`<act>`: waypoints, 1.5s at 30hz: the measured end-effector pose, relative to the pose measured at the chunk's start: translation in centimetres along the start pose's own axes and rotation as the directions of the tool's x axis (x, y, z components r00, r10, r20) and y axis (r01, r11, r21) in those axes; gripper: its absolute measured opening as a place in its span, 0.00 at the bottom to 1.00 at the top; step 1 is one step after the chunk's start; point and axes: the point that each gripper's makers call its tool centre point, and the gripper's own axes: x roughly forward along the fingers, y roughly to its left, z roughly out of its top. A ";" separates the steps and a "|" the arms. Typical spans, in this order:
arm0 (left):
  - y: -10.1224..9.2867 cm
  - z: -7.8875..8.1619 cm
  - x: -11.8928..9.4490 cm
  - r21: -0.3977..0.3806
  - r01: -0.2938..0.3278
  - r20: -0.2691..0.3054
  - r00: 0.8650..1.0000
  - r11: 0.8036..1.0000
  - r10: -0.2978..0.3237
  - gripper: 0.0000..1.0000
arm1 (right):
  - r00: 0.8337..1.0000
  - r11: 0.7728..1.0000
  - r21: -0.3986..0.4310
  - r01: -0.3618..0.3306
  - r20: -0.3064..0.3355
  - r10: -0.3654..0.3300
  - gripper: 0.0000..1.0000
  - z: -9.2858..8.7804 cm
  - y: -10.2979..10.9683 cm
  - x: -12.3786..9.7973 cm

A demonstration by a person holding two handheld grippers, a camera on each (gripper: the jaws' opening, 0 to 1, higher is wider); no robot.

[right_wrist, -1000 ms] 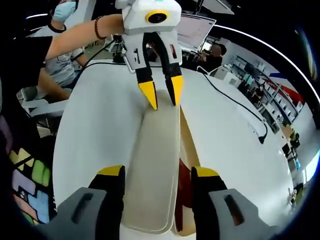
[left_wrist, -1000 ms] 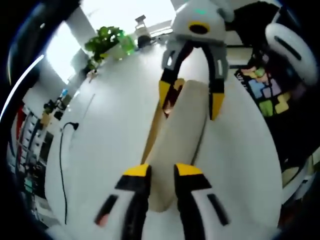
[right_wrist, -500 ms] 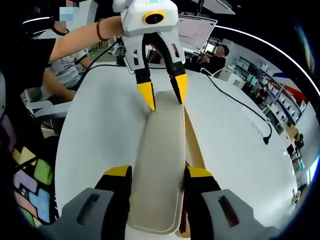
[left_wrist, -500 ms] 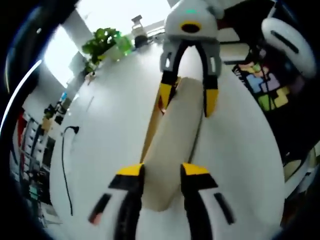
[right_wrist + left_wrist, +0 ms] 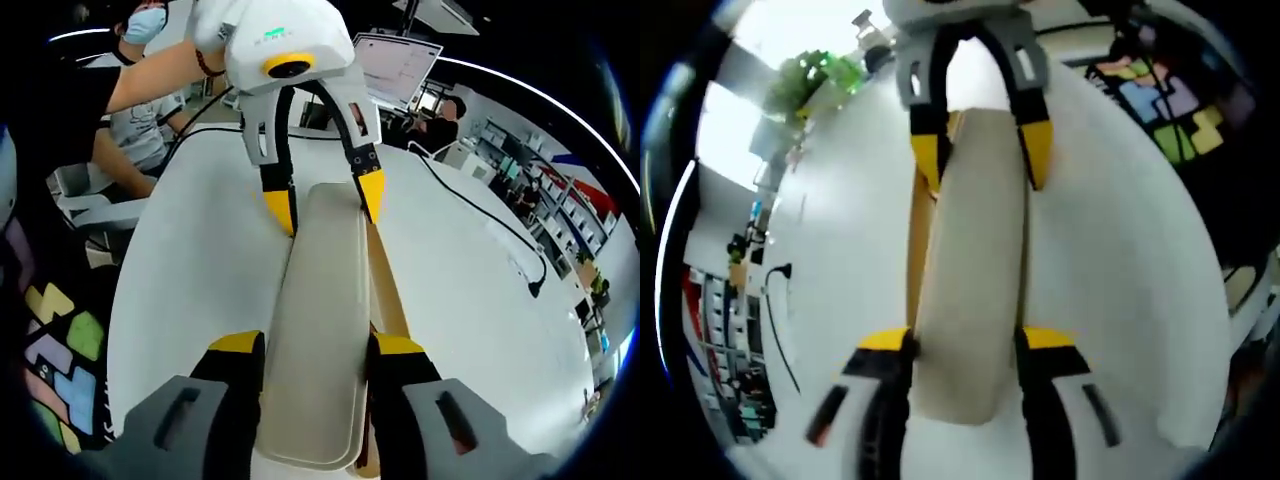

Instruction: Arrange the utensils inside the cutlery case until each visible utensil rests in its matching compartment.

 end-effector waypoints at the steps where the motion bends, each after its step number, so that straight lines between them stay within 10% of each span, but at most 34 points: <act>1: 0.0 -0.1 0.1 0.000 0.012 -0.004 1.000 1.000 -0.012 0.43 | 1.000 1.000 -0.003 0.002 -0.001 -0.002 0.42 0.0 0.0 0.0; 33: 1.4 1.7 -0.6 0.000 0.003 0.022 1.000 1.000 -0.003 0.41 | 0.997 1.000 -0.023 -0.018 0.080 0.020 0.40 0.6 -1.8 -2.3; 45: 1.6 1.8 0.5 -0.043 0.051 0.010 0.999 0.998 -0.051 0.40 | 0.990 0.991 -0.036 -0.132 0.049 0.134 0.40 -0.7 -3.3 -1.6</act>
